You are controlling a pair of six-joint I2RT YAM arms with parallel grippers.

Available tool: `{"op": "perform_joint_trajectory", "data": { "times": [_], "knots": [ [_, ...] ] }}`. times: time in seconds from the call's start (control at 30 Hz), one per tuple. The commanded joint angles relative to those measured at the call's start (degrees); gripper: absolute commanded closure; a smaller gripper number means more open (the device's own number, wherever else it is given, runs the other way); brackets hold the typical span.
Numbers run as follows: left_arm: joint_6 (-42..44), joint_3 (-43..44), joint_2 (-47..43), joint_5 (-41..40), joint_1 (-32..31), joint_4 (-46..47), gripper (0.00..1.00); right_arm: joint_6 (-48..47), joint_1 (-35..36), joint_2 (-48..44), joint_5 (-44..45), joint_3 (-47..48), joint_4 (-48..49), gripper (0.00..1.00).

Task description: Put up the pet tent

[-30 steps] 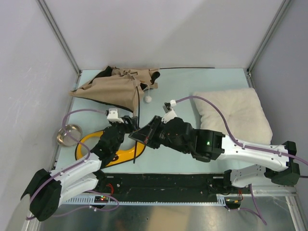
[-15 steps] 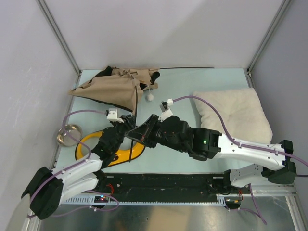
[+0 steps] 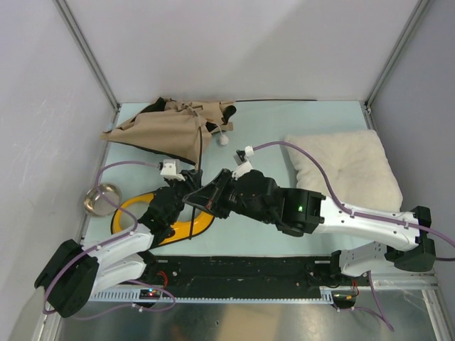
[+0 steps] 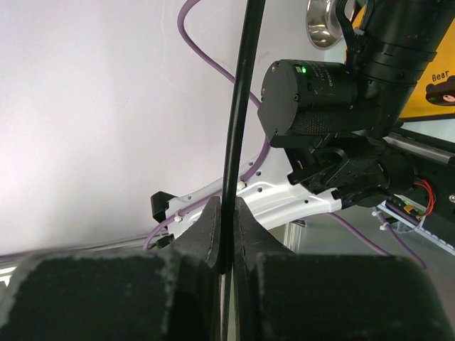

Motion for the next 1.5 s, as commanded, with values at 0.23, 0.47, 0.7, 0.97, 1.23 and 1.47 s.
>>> {"op": "perform_joint_trajectory", "data": {
  "times": [0.23,0.47,0.7,0.97,1.23,1.47],
  "knots": [
    [1.75,2.3,2.02,-1.83,-0.36,3.73,0.68,-0.4,-0.73,0.68,2.06,3.07,2.48,1.0],
    [1.88,2.95,2.4,-2.16,-0.35,4.15,0.68,-0.13,-0.7,1.04,1.65,3.07,2.38,1.0],
    [2.35,3.65,2.7,-2.85,-0.31,4.34,0.71,0.05,-0.7,1.24,1.25,3.07,2.31,1.0],
    [1.74,3.39,4.12,-2.05,-0.35,4.38,0.74,0.05,-0.85,1.3,1.09,3.11,2.33,1.0],
    [1.44,2.96,4.9,-1.81,-0.33,4.6,0.72,0.21,-0.96,1.45,0.78,3.03,2.23,1.0],
    [1.79,2.96,5.12,-1.95,-0.35,4.6,0.86,0.28,-1.01,1.66,0.4,3.08,2.13,1.0]
  ]
}}
